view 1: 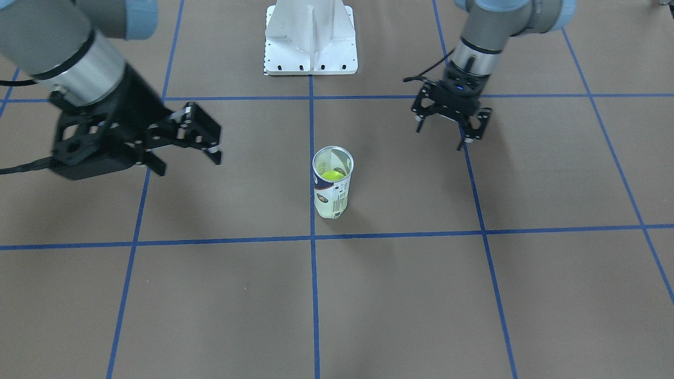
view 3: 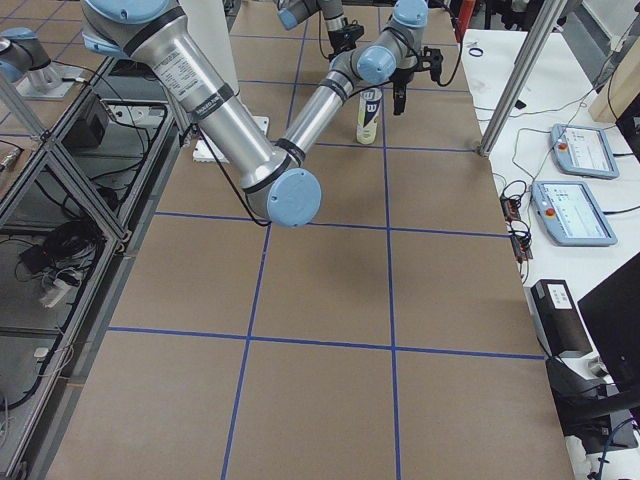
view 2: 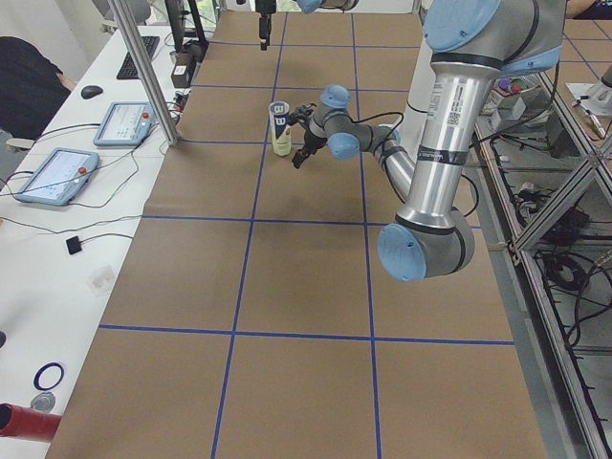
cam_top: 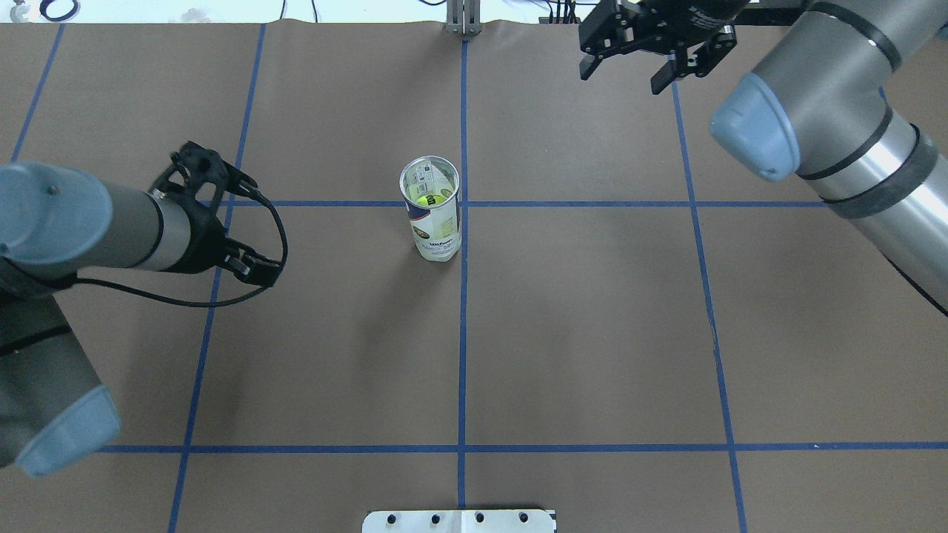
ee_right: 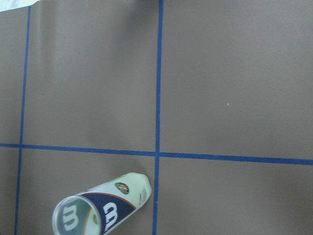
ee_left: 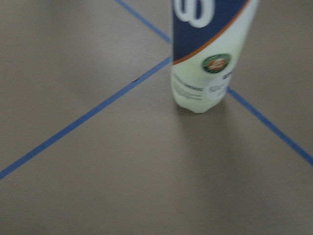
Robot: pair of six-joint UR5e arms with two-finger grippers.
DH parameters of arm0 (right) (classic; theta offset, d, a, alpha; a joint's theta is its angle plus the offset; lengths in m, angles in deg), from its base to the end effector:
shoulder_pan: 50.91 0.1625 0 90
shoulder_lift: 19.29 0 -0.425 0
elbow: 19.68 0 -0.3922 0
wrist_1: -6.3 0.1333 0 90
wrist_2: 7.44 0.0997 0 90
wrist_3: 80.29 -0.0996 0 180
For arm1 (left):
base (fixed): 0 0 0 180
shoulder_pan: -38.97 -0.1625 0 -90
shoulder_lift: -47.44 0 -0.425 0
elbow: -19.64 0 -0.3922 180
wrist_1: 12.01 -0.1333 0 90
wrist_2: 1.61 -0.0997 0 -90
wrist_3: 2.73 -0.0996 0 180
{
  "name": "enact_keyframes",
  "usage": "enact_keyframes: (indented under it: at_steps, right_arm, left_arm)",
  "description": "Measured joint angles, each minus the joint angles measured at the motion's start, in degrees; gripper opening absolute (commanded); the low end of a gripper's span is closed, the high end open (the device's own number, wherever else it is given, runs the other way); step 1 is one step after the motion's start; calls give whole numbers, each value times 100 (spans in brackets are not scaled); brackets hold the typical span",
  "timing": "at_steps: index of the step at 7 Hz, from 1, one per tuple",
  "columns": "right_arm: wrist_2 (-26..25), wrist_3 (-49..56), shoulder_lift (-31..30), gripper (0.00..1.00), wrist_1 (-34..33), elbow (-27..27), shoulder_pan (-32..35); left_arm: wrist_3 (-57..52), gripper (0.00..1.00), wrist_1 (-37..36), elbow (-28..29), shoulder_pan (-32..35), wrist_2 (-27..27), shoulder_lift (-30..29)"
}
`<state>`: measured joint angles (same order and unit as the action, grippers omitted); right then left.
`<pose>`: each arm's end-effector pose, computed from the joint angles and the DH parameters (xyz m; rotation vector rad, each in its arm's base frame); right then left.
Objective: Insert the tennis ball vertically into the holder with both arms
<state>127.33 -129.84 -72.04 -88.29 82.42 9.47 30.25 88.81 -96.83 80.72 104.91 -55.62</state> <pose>-0.2581 -0.5818 0.1832 0.0982 -1.0378 0.0108 0.3297 -0.4350 0.3110 0.4897 0.7769 0.3743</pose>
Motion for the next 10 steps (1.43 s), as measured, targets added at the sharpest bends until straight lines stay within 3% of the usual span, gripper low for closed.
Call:
enact_keyframes:
  at_steps: [2, 4, 6, 8, 10]
  right_arm:
    - [-48, 1683, -1000, 99, -6, -235, 473]
    - [-77, 3927, -1729, 99, 10, -970, 1200]
    - [-113, 5424, -2258, 99, 154, -1544, 1845]
    - [-607, 5782, -2558, 99, 601, -1655, 2068]
    - [-575, 5744, -2998, 99, 907, -1683, 2332]
  left_arm:
    - [-1229, 100, -420, 731, 1627, 1401, -27]
    - [-1930, 100, -439, 1642, 2752, 2006, -103]
    - [-2400, 100, -426, 2193, 3417, 2352, -62]
    - [-3493, 100, -399, 2659, 4048, 2725, 58]
    - [-4004, 100, -393, 3018, 4362, 2845, 273]
